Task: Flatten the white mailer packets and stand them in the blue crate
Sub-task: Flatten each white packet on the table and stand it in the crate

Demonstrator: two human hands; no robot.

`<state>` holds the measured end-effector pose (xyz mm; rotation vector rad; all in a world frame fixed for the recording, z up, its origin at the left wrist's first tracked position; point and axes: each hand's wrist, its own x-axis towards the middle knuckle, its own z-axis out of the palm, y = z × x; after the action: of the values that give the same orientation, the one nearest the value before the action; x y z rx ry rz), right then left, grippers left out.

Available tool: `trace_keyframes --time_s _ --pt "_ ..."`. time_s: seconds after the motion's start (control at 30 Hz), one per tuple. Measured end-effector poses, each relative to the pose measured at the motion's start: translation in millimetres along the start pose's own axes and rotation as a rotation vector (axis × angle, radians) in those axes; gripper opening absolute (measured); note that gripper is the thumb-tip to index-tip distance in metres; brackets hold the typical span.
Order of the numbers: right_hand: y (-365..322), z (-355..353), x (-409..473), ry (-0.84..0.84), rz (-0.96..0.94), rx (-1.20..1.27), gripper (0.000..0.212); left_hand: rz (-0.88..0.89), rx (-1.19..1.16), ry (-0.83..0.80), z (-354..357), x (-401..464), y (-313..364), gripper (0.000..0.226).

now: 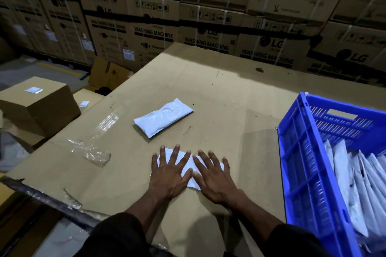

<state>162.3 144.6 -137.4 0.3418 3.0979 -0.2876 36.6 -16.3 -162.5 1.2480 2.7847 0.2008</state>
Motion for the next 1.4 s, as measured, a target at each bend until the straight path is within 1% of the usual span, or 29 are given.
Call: trace_keyframes --time_s 0.07,0.17,0.2,0.23,0.27,0.33,0.4,0.47,0.5,0.57,0.6,0.63,0.7,0.77,0.83,0.87,0.9,0.97,1.0,1.07,1.13,1.2,1.23,1.3,1.33,1.4 --pt "4.9 -3.6 -12.1 -0.011 -0.073 0.010 0.064 -0.019 -0.038 -0.019 -8.1 -0.3 0.5 0.075" --pt "16.2 -12.9 -19.9 -0.002 -0.144 -0.066 0.060 -0.063 -0.135 -0.110 -20.2 3.4 7.7 0.100" --pt "16.7 -16.8 -19.3 -0.010 -0.148 -0.084 0.058 -0.045 -0.155 -0.121 -23.0 0.7 7.7 0.105" --pt "15.8 -20.7 -17.5 -0.017 -0.151 -0.093 0.056 -0.010 -0.172 -0.121 -23.6 -3.9 5.4 0.105" --pt "12.9 -25.5 -15.3 -0.028 -0.143 -0.088 0.055 0.048 -0.161 -0.081 -22.8 -9.9 1.3 0.101" --pt "5.8 -35.9 -10.4 -0.045 -0.102 -0.043 0.056 0.164 -0.059 0.039 -17.9 -20.1 -7.8 0.085" --pt "4.4 -39.7 -8.1 -0.035 -0.048 0.037 0.059 0.216 0.009 0.154 -17.9 -21.9 -8.5 0.061" --pt "2.8 -42.2 -7.2 -0.040 -0.040 0.096 0.063 0.225 0.040 0.247 -25.4 -18.5 -1.2 0.038" --pt "2.5 -42.9 -6.9 -0.025 -0.063 0.120 0.064 0.211 0.039 0.278 -28.7 -14.9 1.9 0.034" --pt "-1.2 -46.7 -6.1 0.069 -0.165 0.129 0.056 0.162 0.039 0.270 -37.6 -7.8 3.1 0.037" --pt "-4.0 -51.2 -6.1 0.131 -0.226 0.103 0.051 0.163 0.050 0.264 -43.9 -3.2 2.7 0.036" --pt "-7.1 -56.4 -6.2 0.170 -0.285 0.059 0.048 0.182 0.073 0.294 -47.9 4.6 1.5 0.032" --pt "-12.5 -66.6 -8.0 0.178 -0.362 -0.052 0.042 0.213 0.114 0.345 -63.3 22.1 0.8 0.019" --pt "-11.4 -73.1 -8.5 0.174 -0.409 -0.176 0.027 0.281 0.131 0.395 -78.1 41.7 -0.6 0.022" --pt "-4.7 -81.5 -5.8 0.142 -0.392 -0.280 0.021 0.387 0.174 0.465 -88.9 58.8 -0.2 0.012" --pt "-1.1 -88.5 -3.7 0.118 -0.365 -0.303 0.022 0.435 0.192 0.486 -94.0 66.3 1.2 0.020" --pt "1.7 -96.1 -1.4 0.101 -0.347 -0.312 0.028 0.491 0.201 0.510 -96.0 73.1 3.1 0.029" --pt "5.3 -113.5 3.6 0.069 -0.342 -0.321 0.043 0.558 0.217 0.540 -106.9 80.5 10.2 0.042" --pt "6.0 -120.4 4.9 0.070 -0.342 -0.339 0.044 0.591 0.236 0.542 -111.4 82.3 14.9 0.044" --pt "8.6 -133.0 6.1 0.078 -0.310 -0.376 0.037 0.665 0.231 0.581 -118.1 89.1 23.8 0.039" --pt "13.4 -144.4 3.5 0.118 -0.260 -0.335 0.038 0.715 0.212 0.641 -127.5 95.6 35.2 0.039" --pt "19.1 -158.7 -3.9 0.174 -0.200 -0.278 0.047 0.717 0.176 0.723 -139.6 98.7 52.1 0.033" --pt "22.4 -167.0 -8.9 0.213 -0.172 -0.246 0.056 0.693 0.145 0.769 -146.2 97.3 62.3 0.032" --pt "33.9 -187.6 -22.0 0.296 -0.114 -0.195 0.074 0.646 0.085 0.856 -161.1 95.9 89.4 0.044" --pt "40.4 -197.2 -28.7 0.330 -0.083 -0.170 0.076 0.633 0.051 0.870 -169.1 93.8 103.2 0.050" --pt "57.0 -217.8 -45.2 0.386 -0.029 -0.142 0.070 0.644 -0.015 0.870 -180.7 93.5 135.2 0.054"
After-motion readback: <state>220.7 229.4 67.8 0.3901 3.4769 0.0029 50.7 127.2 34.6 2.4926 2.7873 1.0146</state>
